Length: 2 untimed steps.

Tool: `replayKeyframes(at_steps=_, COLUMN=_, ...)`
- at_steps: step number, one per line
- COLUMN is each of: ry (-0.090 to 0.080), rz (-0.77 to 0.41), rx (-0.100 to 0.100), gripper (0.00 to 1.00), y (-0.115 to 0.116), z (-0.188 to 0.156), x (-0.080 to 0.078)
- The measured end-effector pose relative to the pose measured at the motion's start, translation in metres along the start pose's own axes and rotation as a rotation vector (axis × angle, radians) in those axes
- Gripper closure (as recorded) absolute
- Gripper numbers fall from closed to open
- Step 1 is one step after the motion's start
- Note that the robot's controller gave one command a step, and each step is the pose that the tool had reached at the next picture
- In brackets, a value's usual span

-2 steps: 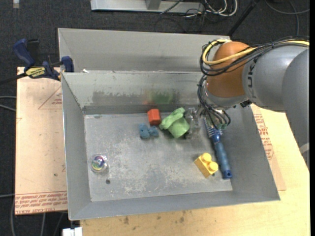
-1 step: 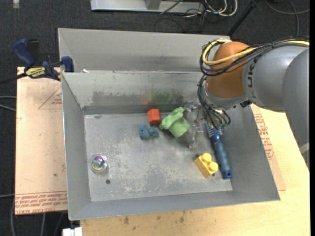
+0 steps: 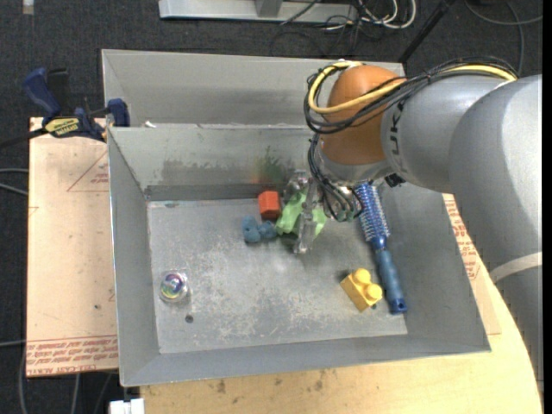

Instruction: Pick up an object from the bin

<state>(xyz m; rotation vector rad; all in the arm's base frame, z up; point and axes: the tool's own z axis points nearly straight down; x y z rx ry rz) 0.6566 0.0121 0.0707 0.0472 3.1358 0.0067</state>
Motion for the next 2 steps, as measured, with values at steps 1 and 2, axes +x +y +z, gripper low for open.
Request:
replayKeyframes(at_steps=1, ry=-0.002, rz=0.004, rx=0.003, gripper=1.00, y=-0.004, z=-0.001, x=-0.001)
replayKeyframes(at_steps=2, ry=-0.006, rz=-0.142, rx=0.005, gripper=1.00, y=-0.029, z=-0.157, x=0.034)
